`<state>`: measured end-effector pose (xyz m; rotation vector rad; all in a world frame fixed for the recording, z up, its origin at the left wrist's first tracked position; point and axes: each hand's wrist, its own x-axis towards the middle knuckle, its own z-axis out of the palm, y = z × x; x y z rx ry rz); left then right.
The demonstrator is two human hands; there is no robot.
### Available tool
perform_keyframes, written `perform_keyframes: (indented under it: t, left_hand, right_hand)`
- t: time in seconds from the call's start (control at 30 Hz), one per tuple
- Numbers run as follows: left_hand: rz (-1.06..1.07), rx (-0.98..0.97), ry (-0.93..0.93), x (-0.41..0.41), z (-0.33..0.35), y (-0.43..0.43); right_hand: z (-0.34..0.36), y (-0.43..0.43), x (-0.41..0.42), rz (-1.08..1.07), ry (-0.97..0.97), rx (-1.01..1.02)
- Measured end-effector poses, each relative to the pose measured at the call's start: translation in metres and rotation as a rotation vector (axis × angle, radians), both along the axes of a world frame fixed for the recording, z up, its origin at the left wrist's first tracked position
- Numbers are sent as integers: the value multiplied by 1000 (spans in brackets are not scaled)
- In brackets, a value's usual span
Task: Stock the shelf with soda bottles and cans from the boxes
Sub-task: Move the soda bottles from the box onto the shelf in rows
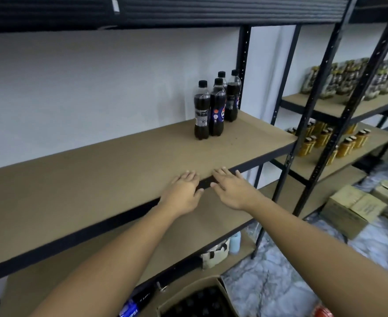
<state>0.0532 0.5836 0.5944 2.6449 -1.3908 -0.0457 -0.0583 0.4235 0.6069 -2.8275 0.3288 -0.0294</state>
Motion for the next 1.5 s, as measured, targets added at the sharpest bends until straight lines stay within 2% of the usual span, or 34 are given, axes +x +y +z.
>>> perform_keyframes:
  t: [0.1,0.17,0.37,0.6,0.73,0.9,1.07,1.2,1.3,1.37,1.43,1.5]
  left_hand:
    - [-26,-29,-52,-30,-2,28]
    - [-45,-52,-18,-50,-10,45]
    - [5,-17,247,-104,-75,94]
    - [106,120,576,-163,-177,128]
    - [243,179,835,-194,-233,133]
    - [493,197,1041,-222,-332,132]
    - [891,92,1209,-230,-453,134]
    - [1383,-187,1331,-234,-564,149]
    - [1583,-372,1353,-243,-653,160]
    - [1643,-482,1408,-250,-721,165]
    - [1666,-538,1457,-245,-739,160]
    - [1719,-590,1502,-230,-709,146]
  right_hand:
    - [-6,25,-33,0,25,2]
    - [-15,39,-53,7,45,31]
    - [-77,70,-109,2,119,124]
    - [-173,101,-174,12,380,264]
    - [-232,98,-192,17,554,326]
    - [-334,82,-194,42,744,396]
    - [-470,77,-182,87,838,455]
    - [-570,95,-166,165,852,550]
    - [-631,115,-151,138,820,629]
    - [-664,130,-140,91,794,659]
    - [-691,143,-132,82,802,657]
    - [-713,154,-126,89,825,639]
